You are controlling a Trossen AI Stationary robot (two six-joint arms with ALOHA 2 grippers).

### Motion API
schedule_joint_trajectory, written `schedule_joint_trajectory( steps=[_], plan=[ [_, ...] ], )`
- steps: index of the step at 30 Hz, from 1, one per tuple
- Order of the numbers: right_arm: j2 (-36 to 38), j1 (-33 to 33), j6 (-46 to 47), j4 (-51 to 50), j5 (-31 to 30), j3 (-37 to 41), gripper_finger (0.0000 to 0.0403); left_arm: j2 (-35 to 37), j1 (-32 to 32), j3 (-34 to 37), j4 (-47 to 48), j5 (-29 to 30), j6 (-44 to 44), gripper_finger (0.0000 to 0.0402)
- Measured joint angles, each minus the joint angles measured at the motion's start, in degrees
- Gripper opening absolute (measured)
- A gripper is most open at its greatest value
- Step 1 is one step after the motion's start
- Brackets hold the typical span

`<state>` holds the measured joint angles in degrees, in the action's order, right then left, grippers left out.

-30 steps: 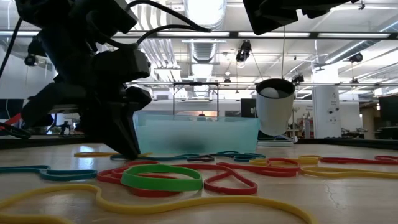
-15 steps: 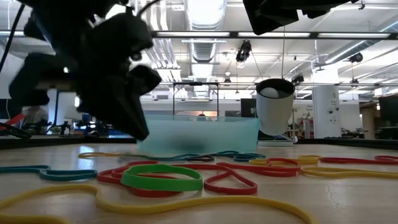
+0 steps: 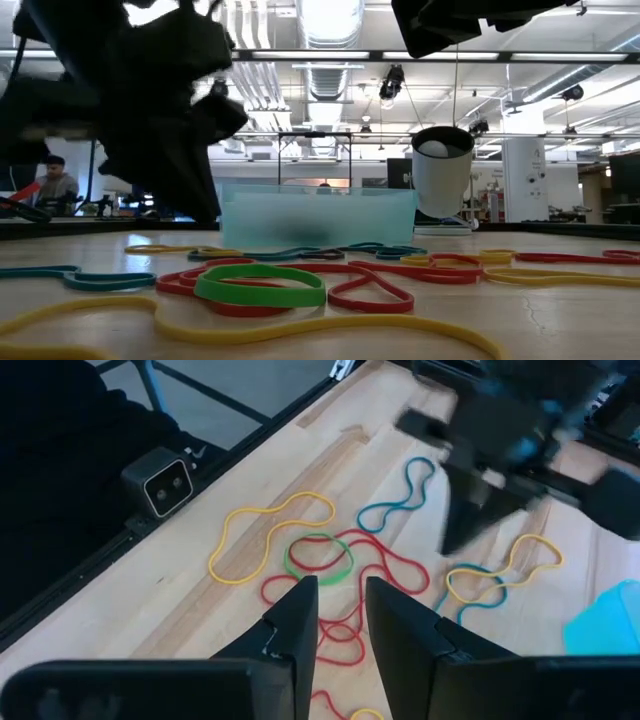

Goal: Pick and place rubber bands into bin
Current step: Put the yellow rubber band into the green bin

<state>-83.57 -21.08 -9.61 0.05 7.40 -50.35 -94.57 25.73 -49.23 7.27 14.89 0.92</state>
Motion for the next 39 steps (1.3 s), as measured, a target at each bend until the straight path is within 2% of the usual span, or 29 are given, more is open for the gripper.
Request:
schedule_joint_trajectory(
  steps=[7,17,25,39],
  plan=[
    [0.0,0.04,0.0,0.11,0.0,0.0,0.0082,-0.01,-1.5,0.19,2.18,0.73,-3.66,0.0006],
    [0.04,0.02,0.04,0.15,-0.02,0.01,0.0082,-2.78,-2.77,0.46,2.16,1.23,-4.77,0.0068],
    [0.04,0.02,0.13,0.18,-0.02,0.28,0.0082,-4.09,-3.79,0.06,1.99,1.02,-3.41,0.007],
    [0.04,0.09,0.15,0.22,-0.02,0.35,0.0082,-4.23,-4.13,0.08,0.56,-6.03,-5.15,0.007]
  ],
)
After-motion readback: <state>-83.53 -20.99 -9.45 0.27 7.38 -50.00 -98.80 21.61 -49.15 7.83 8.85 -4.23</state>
